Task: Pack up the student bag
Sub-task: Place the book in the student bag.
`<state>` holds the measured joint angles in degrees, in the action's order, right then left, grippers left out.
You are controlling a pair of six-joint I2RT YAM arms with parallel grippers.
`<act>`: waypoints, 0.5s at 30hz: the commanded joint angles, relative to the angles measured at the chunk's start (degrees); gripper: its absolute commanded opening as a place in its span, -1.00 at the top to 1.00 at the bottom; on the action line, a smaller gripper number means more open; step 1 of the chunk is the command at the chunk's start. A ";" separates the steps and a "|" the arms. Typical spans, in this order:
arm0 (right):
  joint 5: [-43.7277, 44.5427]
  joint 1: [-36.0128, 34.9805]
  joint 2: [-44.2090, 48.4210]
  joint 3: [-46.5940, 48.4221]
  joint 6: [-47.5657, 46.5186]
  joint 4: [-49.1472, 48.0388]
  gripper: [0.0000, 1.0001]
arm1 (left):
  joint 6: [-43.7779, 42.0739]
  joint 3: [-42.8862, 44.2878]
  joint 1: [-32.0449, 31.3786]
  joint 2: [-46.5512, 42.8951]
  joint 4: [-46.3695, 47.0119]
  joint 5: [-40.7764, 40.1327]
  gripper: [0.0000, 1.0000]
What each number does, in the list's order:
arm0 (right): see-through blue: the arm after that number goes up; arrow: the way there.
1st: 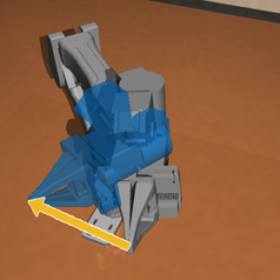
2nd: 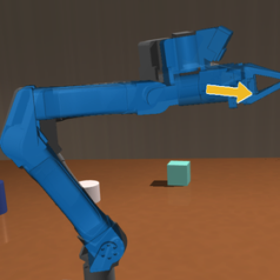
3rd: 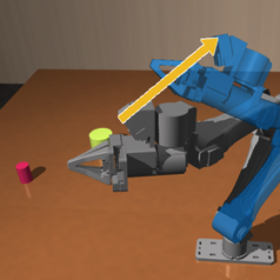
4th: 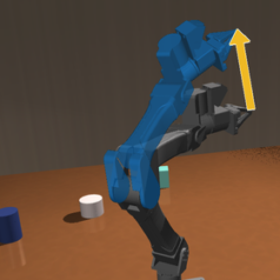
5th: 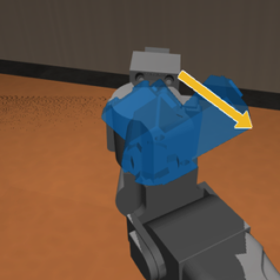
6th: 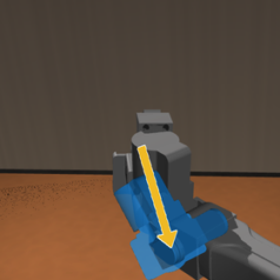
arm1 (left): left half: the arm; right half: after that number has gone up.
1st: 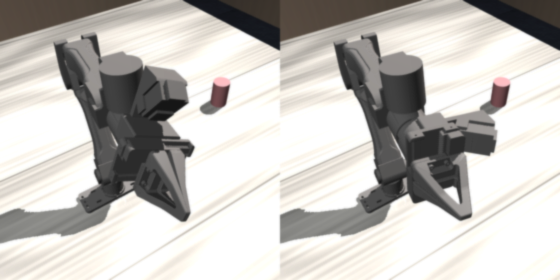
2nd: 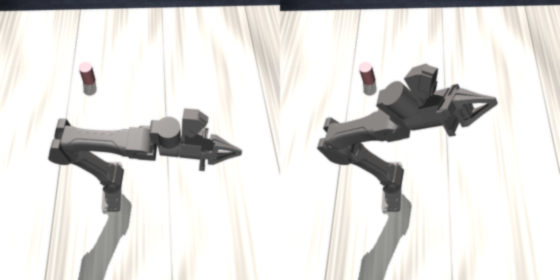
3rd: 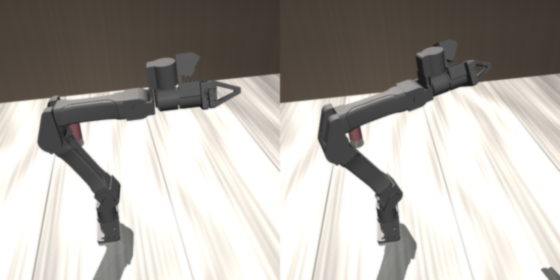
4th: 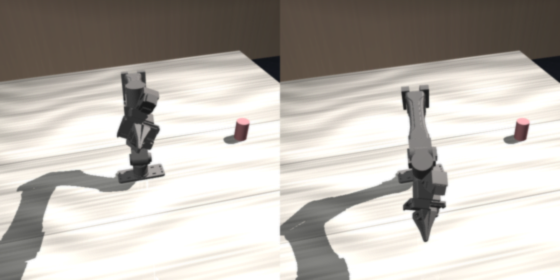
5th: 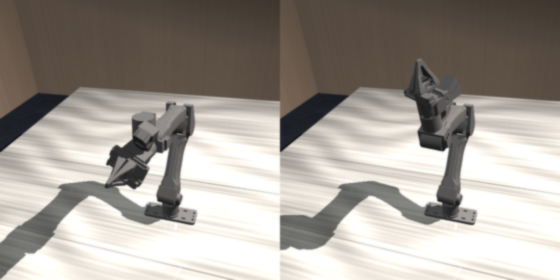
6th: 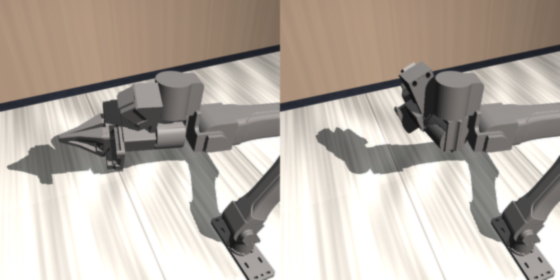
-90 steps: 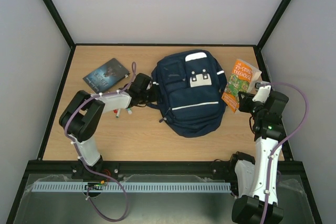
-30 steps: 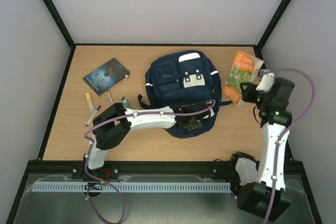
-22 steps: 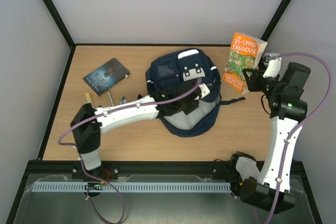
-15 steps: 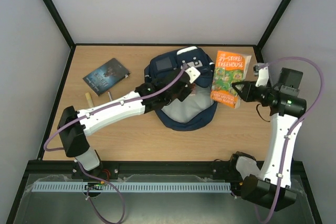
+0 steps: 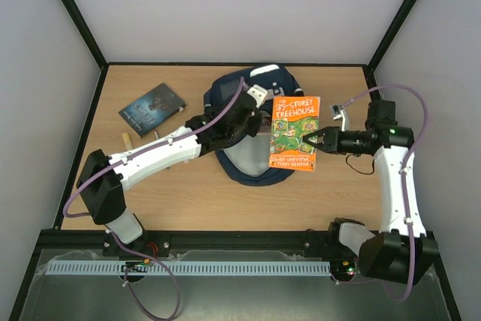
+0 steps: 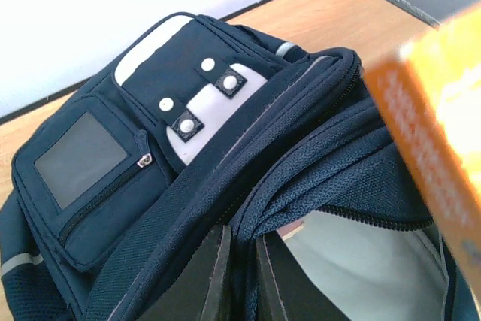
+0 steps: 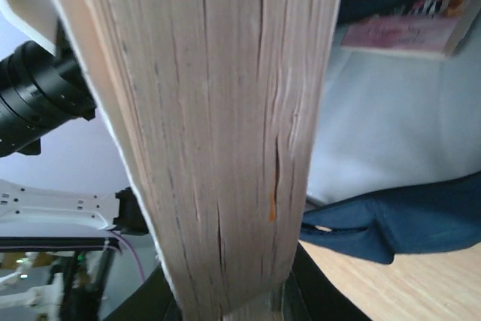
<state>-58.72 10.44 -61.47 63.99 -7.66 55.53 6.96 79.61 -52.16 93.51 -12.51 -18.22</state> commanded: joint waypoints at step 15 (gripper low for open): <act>0.06 -13.84 -4.36 -12.66 10.37 -7.48 0.98 | 11.75 3.22 9.27 0.61 9.53 8.01 0.95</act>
<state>-58.83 -1.87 -66.43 53.69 -1.80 52.95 16.14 79.22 -43.33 94.78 -8.16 -10.85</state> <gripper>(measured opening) 0.207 0.087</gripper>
